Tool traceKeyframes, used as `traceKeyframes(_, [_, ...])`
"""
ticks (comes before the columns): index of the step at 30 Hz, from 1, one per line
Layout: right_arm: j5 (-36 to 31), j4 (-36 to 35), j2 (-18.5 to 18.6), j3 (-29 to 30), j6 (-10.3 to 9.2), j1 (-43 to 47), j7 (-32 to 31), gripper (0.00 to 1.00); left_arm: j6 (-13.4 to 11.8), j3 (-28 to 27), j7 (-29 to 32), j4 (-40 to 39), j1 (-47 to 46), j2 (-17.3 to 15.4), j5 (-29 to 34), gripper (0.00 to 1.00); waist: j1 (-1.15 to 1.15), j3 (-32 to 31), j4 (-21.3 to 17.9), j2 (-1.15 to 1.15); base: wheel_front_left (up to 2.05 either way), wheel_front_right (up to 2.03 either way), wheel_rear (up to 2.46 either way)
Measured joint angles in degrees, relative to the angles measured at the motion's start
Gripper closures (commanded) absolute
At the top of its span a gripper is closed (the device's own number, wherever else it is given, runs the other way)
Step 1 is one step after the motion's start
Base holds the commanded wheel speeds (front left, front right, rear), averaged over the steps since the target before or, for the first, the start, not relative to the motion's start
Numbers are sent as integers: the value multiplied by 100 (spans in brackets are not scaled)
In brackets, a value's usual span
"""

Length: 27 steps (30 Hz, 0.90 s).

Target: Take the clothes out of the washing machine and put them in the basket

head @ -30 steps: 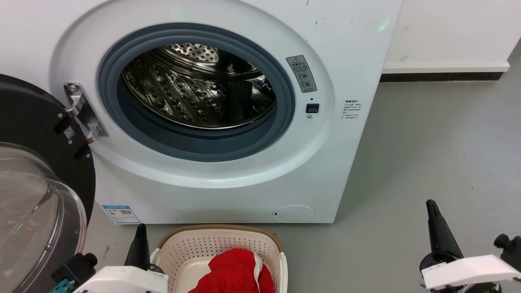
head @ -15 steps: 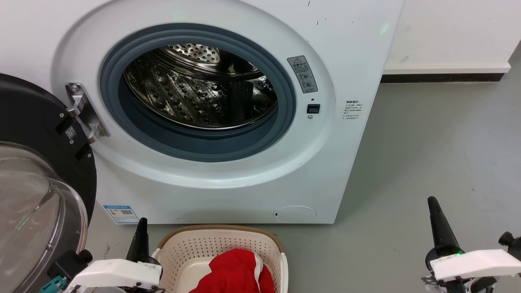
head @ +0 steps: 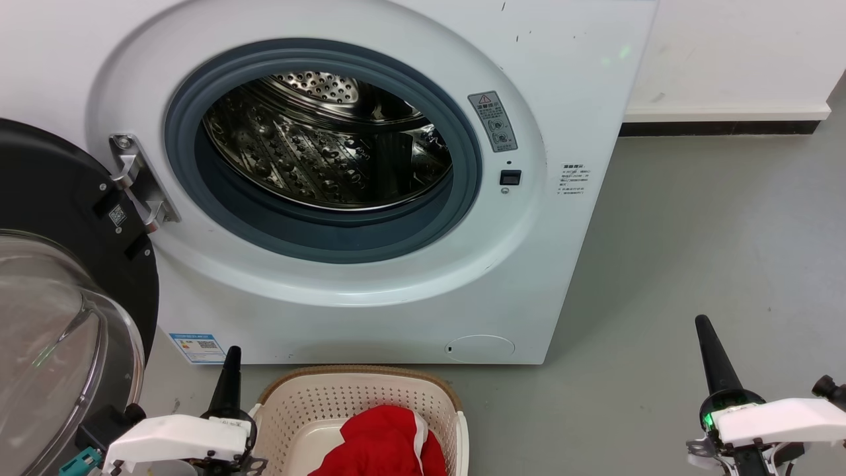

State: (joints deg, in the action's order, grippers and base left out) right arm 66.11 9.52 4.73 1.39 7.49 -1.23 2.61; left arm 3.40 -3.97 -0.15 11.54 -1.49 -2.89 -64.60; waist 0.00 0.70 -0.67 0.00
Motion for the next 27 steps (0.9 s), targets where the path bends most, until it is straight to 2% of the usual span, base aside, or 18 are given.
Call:
traceKeyframes(9, [535,84,1,45,0,-86,-124,100,67,-44,122,52,-92,0,-531,100,0,-8,10,0,0,0,0])
traceKeyframes(10, [758,122,1,66,0,-114,-185,100,112,-64,169,74,-115,0,-744,100,0,-12,15,0,0,0,0])
traceKeyframes(27, [1626,249,1,154,0,-237,-416,100,225,-153,378,147,-246,-1,-1600,100,0,-27,35,0,0,0,0])
